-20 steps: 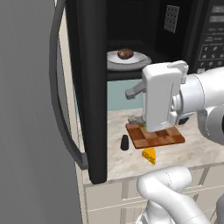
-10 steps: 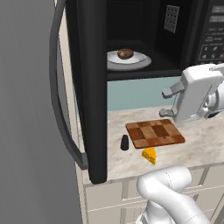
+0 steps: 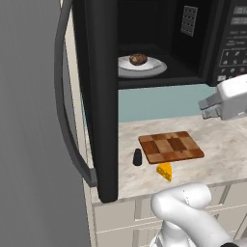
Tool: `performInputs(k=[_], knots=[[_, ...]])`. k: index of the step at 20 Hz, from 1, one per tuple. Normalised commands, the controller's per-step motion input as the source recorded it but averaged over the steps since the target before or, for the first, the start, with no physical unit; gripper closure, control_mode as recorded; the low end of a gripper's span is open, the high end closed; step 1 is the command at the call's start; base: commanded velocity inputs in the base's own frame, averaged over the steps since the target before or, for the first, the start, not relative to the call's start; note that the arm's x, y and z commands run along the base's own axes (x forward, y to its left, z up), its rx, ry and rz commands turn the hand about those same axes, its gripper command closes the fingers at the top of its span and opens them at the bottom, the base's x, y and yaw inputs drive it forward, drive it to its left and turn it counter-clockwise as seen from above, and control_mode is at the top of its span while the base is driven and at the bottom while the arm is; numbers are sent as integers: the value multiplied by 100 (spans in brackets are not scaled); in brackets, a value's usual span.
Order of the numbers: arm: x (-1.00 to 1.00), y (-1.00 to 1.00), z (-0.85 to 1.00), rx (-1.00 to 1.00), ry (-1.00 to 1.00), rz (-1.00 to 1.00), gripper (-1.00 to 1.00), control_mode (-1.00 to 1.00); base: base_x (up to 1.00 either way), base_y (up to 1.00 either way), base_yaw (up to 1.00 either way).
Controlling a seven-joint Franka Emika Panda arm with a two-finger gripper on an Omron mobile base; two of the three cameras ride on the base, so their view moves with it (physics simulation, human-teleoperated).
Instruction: Retrieve the reheated potato from the microwave, then place the potato, cheese, and condiment on the cutting board.
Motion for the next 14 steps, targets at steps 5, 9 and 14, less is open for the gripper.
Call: performInputs(k=[5,9,14], knots=[[22,-35,5,-20,-9,-29,-100,-100,0,0,0],[35,-29,7,-11,0,-32,-100,-100,0,0,0],[43,-16,3,-2,0,-24,-100,-100,0,0,0]])
